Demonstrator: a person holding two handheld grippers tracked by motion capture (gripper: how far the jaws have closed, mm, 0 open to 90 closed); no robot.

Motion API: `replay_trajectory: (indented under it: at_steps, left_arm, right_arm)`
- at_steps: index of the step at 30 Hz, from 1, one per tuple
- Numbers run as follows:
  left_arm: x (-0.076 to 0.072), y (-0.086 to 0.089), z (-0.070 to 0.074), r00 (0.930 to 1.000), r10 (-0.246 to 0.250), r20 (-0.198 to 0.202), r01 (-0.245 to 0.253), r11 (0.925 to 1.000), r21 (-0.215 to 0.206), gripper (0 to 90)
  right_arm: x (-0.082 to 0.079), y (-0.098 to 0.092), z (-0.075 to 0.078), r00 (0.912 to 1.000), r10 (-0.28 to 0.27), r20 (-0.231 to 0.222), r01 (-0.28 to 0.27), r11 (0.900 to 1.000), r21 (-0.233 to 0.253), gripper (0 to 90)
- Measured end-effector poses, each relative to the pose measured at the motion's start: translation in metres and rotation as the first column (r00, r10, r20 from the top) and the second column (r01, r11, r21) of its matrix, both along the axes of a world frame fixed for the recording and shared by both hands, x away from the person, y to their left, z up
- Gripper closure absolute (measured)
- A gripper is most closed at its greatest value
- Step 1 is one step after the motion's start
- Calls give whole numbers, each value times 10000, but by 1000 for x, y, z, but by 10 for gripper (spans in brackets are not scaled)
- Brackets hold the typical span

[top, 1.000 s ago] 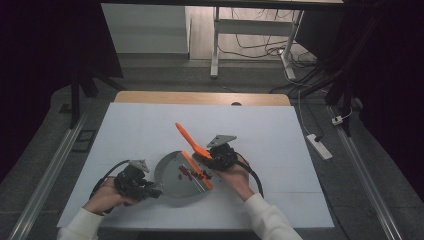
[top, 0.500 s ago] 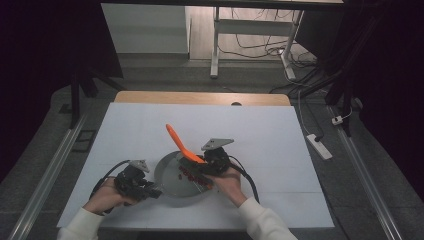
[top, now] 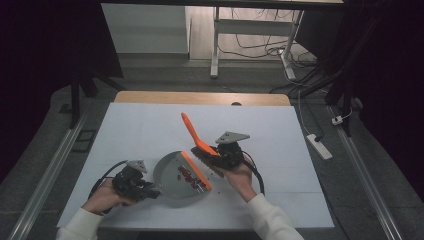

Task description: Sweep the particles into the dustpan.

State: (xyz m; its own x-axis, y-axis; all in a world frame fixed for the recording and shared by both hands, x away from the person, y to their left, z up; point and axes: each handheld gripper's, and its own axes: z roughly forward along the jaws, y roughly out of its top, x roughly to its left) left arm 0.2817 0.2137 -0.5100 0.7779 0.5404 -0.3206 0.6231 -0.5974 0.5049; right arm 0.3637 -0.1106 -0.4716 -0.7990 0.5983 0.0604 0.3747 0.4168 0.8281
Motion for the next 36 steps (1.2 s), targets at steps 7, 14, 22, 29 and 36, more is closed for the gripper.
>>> replay_trajectory:
  at_steps: [7, 14, 22, 29, 36]
  left_arm:
    - [-5, 4, 0, 9999, -134, 62, 134, 9999, 3, 615]
    - [-10, 1, 1, 9990, -434, 99, 434, 9990, 80, 615]
    - [-10, -2, 2, 9987, -507, 49, 507, 9987, 104, 615]
    - [-10, -3, 2, 9985, -539, 42, 538, 9985, 118, 615]
    - [-10, -3, 2, 9985, -555, 31, 554, 9984, 117, 615]
  right_arm:
    - [0, -19, -1, 9990, -441, 37, 442, 9984, -347, 706]
    - [5, -28, -6, 9948, -968, 331, 999, 9886, -1127, 706]
    - [11, -13, -22, 9974, -719, -64, 701, 9863, -1496, 706]
    - [-3, 2, -23, 9997, -236, -33, 228, 9879, -1532, 705]
    - [-16, 19, -26, 9988, 423, -254, -451, 9913, -1238, 705]
